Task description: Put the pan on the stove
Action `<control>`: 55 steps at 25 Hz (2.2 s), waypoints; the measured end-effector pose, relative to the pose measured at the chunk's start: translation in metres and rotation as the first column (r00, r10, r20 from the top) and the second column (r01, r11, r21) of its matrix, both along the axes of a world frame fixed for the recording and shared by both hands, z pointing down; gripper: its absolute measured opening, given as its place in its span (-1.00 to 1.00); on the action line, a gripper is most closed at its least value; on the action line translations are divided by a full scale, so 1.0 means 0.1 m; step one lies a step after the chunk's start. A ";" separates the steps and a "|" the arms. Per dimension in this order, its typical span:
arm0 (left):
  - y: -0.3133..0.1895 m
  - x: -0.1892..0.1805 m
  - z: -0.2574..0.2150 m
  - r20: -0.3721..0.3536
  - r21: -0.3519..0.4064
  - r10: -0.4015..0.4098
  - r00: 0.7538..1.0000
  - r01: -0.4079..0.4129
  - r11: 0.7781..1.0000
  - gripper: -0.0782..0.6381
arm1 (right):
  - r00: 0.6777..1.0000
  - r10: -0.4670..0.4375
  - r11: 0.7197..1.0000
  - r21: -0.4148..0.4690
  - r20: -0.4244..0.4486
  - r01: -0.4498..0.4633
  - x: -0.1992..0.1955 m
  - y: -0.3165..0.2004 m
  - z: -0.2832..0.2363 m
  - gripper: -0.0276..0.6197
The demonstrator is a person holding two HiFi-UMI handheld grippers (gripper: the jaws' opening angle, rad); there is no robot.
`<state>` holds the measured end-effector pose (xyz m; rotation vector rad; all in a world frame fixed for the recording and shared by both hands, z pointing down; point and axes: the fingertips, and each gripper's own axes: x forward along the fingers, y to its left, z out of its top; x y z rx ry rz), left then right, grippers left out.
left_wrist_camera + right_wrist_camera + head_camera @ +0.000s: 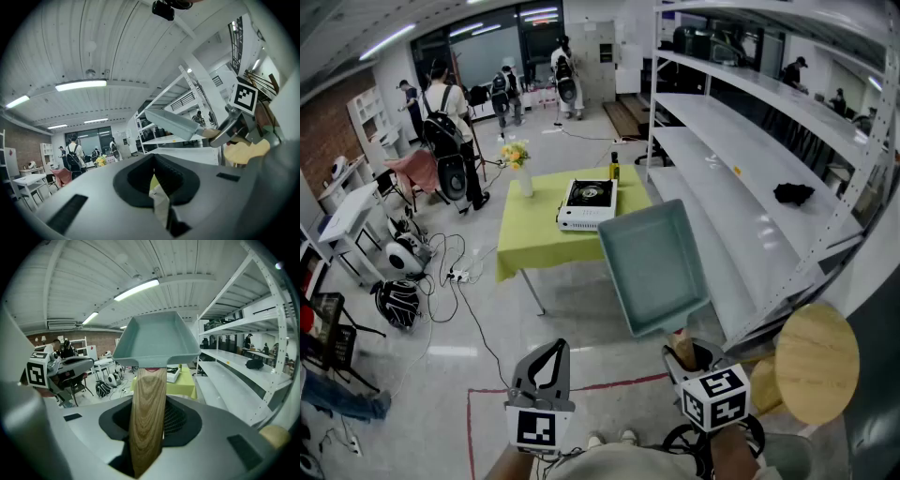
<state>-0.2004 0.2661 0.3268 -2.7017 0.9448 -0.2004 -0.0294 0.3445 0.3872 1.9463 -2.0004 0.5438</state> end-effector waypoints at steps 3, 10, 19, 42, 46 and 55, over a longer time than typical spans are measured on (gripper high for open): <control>0.00 -0.06 -0.07 -0.033 -0.017 -0.027 0.999 0.027 0.999 -0.76 | 1.000 -0.011 1.000 0.008 0.001 0.011 -0.04 -0.02 -0.01 -0.52; -0.03 -0.01 0.02 0.007 -0.016 -0.043 0.999 0.043 0.999 -0.76 | 1.000 -0.006 1.000 -0.009 0.017 0.006 0.07 -0.08 0.06 -0.52; -0.07 0.32 0.03 0.007 -0.017 -0.041 0.999 0.041 0.999 -0.76 | 0.999 0.006 1.000 -0.022 0.034 -0.005 0.38 -0.07 0.18 -0.52; -0.46 0.79 0.36 0.021 -0.024 -0.028 0.999 0.028 0.999 -0.76 | 0.999 -0.006 0.997 -0.082 0.035 0.009 0.82 -0.37 0.61 -0.52; -0.69 0.91 0.44 0.027 -0.007 -0.005 1.000 0.005 1.000 -0.76 | 1.000 0.005 0.997 -0.081 0.030 -0.003 0.90 -0.59 0.69 -0.52; -1.42 1.07 0.51 0.047 -0.018 0.000 0.999 0.001 1.000 -0.76 | 1.000 0.002 0.994 -0.107 0.028 0.001 1.02 -1.29 0.81 -0.52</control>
